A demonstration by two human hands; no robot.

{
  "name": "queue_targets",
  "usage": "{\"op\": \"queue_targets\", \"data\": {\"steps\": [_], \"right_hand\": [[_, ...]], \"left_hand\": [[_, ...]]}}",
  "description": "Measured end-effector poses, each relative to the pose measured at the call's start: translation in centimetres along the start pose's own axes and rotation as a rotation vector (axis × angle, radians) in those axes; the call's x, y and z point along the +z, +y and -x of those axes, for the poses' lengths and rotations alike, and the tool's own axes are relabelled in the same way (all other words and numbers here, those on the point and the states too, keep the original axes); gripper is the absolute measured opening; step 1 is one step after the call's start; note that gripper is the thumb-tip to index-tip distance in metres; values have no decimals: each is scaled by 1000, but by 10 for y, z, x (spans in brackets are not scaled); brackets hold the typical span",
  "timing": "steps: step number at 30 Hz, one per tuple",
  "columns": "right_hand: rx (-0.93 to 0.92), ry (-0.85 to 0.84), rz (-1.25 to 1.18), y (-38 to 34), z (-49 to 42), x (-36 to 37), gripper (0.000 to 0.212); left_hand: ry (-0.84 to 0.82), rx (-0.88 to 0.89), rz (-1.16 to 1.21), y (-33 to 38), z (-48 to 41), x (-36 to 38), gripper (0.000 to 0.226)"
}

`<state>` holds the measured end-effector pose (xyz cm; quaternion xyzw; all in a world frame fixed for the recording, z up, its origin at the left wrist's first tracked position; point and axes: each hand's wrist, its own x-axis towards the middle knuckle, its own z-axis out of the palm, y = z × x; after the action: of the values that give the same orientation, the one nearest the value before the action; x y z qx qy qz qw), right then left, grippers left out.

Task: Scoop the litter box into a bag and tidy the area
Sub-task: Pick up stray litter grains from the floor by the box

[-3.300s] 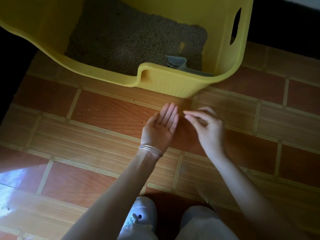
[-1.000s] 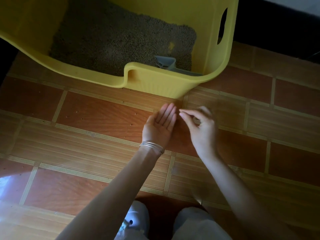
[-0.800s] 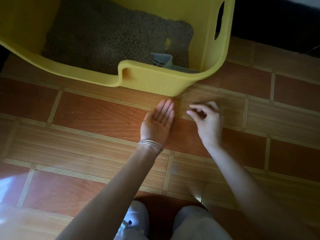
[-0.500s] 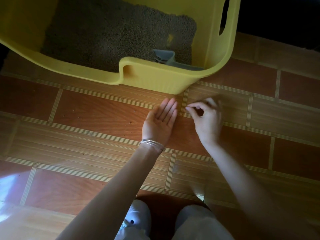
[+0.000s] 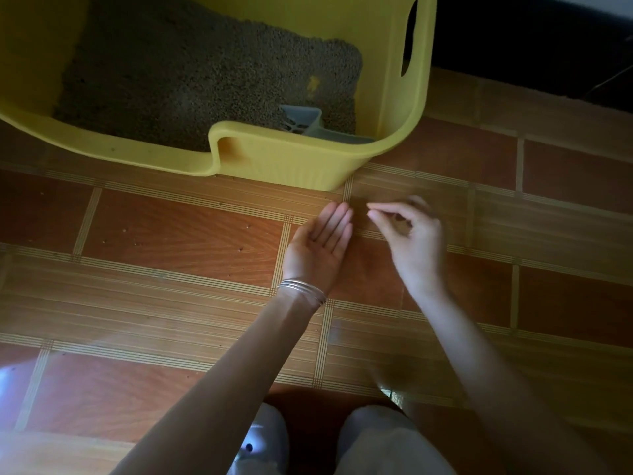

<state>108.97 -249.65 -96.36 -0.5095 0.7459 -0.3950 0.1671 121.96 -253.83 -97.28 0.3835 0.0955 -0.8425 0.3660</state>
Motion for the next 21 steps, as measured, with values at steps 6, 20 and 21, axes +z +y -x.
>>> {"op": "queue_targets", "data": {"steps": [6, 20, 21], "right_hand": [[235, -33, 54, 46, -6, -20, 18], [3, -2, 190, 55, -10, -5, 20], [-27, 4, 225, 55, -9, -4, 19]], "left_hand": [[-3, -3, -3, 2, -2, 9, 39], [-52, 20, -84, -4, -8, 7, 39], [-57, 20, -90, -5, -9, 6, 39]]}}
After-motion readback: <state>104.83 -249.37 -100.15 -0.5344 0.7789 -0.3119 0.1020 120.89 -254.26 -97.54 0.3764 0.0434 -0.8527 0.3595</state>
